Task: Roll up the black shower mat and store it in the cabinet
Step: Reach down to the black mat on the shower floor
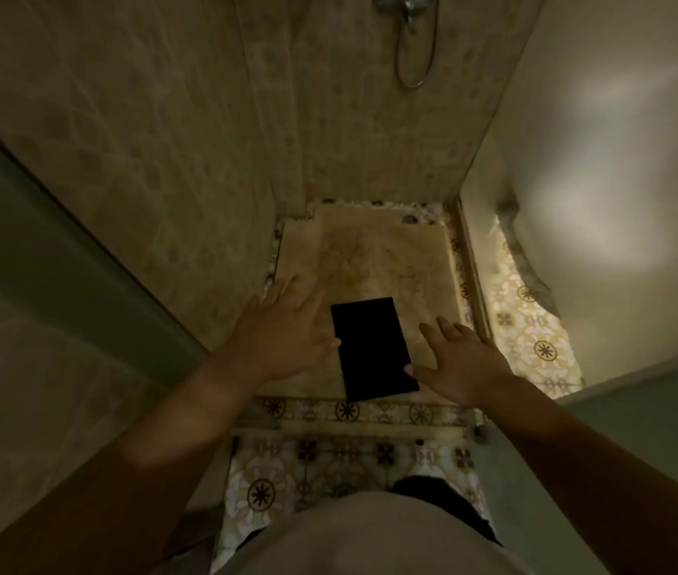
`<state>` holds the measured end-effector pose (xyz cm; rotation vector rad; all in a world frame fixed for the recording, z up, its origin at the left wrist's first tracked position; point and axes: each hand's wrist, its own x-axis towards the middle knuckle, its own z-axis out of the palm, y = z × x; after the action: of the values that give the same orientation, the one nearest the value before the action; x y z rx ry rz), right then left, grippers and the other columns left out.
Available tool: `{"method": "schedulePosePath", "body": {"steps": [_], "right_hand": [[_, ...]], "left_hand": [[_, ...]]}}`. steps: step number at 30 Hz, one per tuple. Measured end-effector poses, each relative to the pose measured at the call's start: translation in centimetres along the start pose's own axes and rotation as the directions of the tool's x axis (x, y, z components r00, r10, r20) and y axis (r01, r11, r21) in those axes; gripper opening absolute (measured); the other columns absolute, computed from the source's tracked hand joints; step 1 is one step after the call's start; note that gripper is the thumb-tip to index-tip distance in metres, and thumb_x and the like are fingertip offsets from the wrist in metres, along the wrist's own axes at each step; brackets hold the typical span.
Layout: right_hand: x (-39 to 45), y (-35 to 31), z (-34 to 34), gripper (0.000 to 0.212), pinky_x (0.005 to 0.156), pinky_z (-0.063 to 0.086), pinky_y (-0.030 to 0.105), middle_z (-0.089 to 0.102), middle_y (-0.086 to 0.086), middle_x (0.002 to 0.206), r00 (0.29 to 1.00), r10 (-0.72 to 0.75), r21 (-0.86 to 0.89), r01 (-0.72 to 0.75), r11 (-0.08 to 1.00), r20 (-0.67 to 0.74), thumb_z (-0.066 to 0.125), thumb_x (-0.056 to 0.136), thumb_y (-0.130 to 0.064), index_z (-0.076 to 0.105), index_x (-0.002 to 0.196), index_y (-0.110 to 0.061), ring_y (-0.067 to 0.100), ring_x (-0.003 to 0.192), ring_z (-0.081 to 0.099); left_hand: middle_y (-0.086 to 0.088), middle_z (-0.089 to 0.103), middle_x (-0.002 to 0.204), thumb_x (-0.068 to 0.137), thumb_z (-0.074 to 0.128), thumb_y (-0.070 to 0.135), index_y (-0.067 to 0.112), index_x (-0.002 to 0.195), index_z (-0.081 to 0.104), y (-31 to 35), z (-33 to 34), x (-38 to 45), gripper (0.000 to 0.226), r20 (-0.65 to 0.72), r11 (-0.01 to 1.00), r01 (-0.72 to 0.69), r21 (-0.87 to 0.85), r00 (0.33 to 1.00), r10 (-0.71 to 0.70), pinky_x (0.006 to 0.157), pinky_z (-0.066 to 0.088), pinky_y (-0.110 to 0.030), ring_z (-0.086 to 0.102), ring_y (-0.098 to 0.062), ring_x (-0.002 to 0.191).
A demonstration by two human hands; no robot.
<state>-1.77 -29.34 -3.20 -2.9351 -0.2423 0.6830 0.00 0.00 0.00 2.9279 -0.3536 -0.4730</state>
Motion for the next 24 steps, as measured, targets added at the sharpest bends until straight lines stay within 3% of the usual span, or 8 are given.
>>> {"method": "schedulePosePath", "body": {"steps": [6,9,12,14,20,24], "right_hand": [[2.8,0.8,-0.2,0.100,0.111,0.020,0.055,0.010,0.004,0.162,1.000,-0.018,-0.027,0.018,0.999,0.009,0.019,0.068,-0.087,0.010,0.151,-0.032,0.027,0.145,0.015],[5.2,1.8,-0.9,0.095,0.110,0.022,0.054,0.013,0.005,0.161,0.999,-0.041,-0.035,0.042,0.999,0.024,0.023,0.074,-0.084,0.010,0.151,-0.030,0.027,0.145,0.017],[8.0,3.6,-1.9,0.088,0.108,0.029,0.050,0.019,0.003,0.160,0.997,-0.071,-0.035,0.073,0.997,0.043,0.032,0.080,-0.078,0.011,0.151,-0.030,0.028,0.142,0.024],[9.7,4.8,-2.9,0.084,0.105,0.035,0.047,0.022,0.002,0.159,0.994,-0.093,-0.033,0.095,0.995,0.050,0.040,0.084,-0.071,0.012,0.151,-0.029,0.028,0.138,0.030],[13.9,7.3,-5.9,0.079,0.099,0.041,0.045,0.027,0.003,0.156,0.990,-0.103,-0.030,0.107,0.994,0.096,0.046,0.090,-0.058,0.012,0.153,-0.024,0.030,0.133,0.039],[16.5,8.3,-7.4,0.081,0.094,0.044,0.043,0.034,0.003,0.153,0.991,-0.130,0.019,0.130,0.991,0.044,0.050,0.089,-0.056,0.012,0.152,-0.024,0.031,0.128,0.045]], "left_hand": [[-0.004,0.000,0.164,0.068,0.013,0.086,0.033,0.152,0.005,-0.2,0.6,3.0,0.100,0.053,1.000,0.022,-0.004,0.998,-0.022,0.115,0.013,-0.056,0.000,-0.030,0.149],[-0.003,0.006,0.164,0.075,0.020,0.080,0.031,0.153,0.009,-0.2,0.8,5.6,0.093,0.109,0.997,0.058,0.046,0.992,-0.063,0.116,0.014,-0.053,0.006,-0.030,0.149],[-0.009,0.032,0.156,0.087,0.042,0.063,0.023,0.148,0.029,0.7,1.0,7.8,0.073,0.083,0.996,0.043,0.076,0.995,-0.050,0.112,0.032,-0.047,0.033,-0.032,0.140],[-0.010,0.046,0.145,0.087,0.046,0.057,0.020,0.141,0.039,1.5,0.8,9.5,0.066,0.076,0.998,0.057,0.032,0.995,-0.059,0.103,0.042,-0.046,0.045,-0.031,0.130],[-0.010,0.053,0.136,0.087,0.041,0.058,0.019,0.135,0.044,3.3,-0.9,13.8,0.061,0.103,0.992,0.123,-0.001,0.987,-0.122,0.096,0.047,-0.044,0.052,-0.029,0.122],[-0.008,0.055,0.133,0.091,0.044,0.051,0.018,0.131,0.047,3.3,-2.3,17.3,0.052,0.106,0.990,0.138,-0.012,0.985,-0.136,0.095,0.047,-0.046,0.053,-0.027,0.119]]}}
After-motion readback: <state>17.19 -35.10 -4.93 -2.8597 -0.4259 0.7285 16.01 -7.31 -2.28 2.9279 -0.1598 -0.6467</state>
